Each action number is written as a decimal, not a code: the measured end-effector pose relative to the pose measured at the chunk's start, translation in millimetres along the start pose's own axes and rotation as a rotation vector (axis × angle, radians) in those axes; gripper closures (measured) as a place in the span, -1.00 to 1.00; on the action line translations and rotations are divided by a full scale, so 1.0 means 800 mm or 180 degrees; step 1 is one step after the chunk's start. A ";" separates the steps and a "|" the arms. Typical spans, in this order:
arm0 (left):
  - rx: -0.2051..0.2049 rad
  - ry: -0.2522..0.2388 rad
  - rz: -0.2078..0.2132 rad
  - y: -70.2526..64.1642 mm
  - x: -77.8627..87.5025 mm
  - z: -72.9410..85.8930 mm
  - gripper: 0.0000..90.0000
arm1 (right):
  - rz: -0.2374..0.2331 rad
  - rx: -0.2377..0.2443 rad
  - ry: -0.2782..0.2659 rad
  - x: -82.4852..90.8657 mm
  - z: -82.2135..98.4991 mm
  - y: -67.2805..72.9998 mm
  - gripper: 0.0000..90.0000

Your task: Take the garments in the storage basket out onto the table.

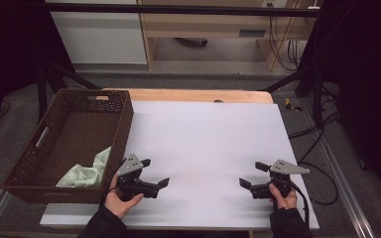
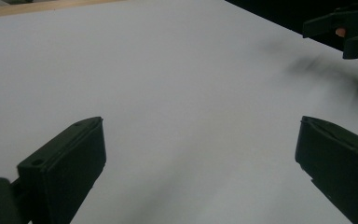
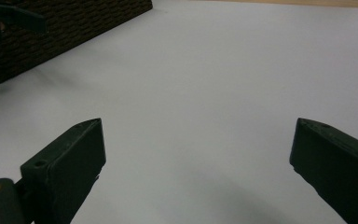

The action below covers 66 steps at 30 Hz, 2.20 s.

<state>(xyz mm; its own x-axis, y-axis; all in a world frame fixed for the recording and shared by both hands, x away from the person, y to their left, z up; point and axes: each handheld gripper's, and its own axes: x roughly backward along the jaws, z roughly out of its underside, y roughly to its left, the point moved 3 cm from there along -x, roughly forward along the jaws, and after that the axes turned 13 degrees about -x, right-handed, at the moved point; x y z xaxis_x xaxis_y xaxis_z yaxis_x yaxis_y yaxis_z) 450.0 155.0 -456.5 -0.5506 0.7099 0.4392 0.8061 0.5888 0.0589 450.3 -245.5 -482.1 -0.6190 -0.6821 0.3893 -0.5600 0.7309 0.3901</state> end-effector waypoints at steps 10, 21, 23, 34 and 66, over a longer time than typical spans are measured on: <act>0.0030 -0.0003 -0.0004 0.000 0.007 -0.012 -0.97 | 0.0002 0.0001 0.0015 0.000 0.000 0.000 -0.91; -0.0001 0.0094 -0.0039 -0.001 0.013 -0.021 -0.98 | 0.0004 -0.0006 0.0015 0.000 0.000 0.000 -0.91; -0.0012 0.0116 -0.0050 -0.001 0.015 -0.023 -0.98 | 0.0009 0.0003 0.0025 0.000 0.000 0.000 -0.91; -0.0010 0.0116 -0.0096 0.004 0.032 -0.035 -0.98 | 0.0006 0.0000 0.0012 0.000 0.000 0.000 -0.91; 0.0097 0.0031 -0.0372 0.050 0.112 -0.056 -0.98 | 0.0021 0.0007 0.0029 0.000 0.000 -0.001 -0.91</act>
<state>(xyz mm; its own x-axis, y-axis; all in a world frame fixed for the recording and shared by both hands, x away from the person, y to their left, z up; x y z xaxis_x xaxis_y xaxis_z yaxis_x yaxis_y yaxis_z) 442.4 224.8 -374.6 -0.6383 0.6320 0.4395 0.7295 0.6790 0.0830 450.6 -245.9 -482.7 -0.6176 -0.6776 0.3993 -0.5572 0.7353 0.3858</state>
